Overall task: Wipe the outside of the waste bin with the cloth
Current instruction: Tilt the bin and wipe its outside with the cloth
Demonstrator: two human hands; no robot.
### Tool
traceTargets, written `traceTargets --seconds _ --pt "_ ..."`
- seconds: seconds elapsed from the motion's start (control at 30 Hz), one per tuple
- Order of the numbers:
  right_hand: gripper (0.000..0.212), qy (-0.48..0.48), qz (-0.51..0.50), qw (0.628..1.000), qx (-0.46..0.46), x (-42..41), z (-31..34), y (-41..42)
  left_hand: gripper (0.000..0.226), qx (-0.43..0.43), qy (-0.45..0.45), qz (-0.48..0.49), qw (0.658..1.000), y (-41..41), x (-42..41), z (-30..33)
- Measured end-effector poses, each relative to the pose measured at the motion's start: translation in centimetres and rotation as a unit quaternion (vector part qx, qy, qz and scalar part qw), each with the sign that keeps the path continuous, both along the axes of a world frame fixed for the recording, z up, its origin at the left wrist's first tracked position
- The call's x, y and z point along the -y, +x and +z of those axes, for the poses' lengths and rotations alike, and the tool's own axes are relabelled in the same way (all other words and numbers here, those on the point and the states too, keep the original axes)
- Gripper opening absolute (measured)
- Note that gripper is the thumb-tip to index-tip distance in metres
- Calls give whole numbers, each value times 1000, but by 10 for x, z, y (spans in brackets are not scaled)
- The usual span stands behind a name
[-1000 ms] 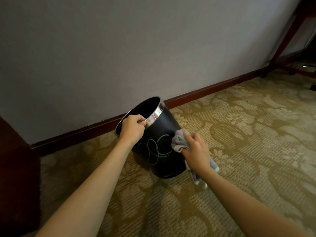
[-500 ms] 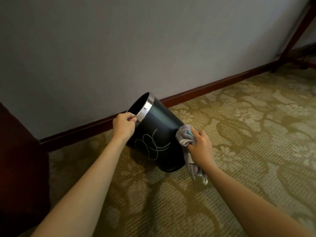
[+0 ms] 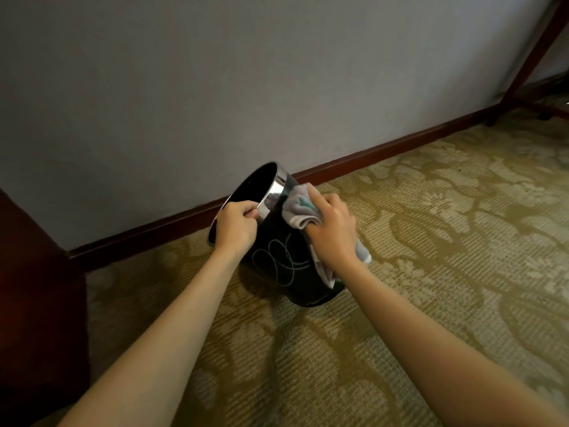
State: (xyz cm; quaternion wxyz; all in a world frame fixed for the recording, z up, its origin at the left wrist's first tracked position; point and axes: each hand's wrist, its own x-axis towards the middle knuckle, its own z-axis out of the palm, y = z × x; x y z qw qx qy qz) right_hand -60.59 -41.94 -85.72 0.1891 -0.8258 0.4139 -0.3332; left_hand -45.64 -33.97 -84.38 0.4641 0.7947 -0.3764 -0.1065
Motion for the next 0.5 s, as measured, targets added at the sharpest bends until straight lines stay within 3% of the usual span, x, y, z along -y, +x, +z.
traceTargets --seconds 0.23,0.5 --pt "66 -103 29 993 -47 -1 -22 -16 22 -34 -11 7 999 2 -3 1" --pt "62 13 -72 981 -179 11 -68 -72 26 -58 -2 46 997 18 -6 -2"
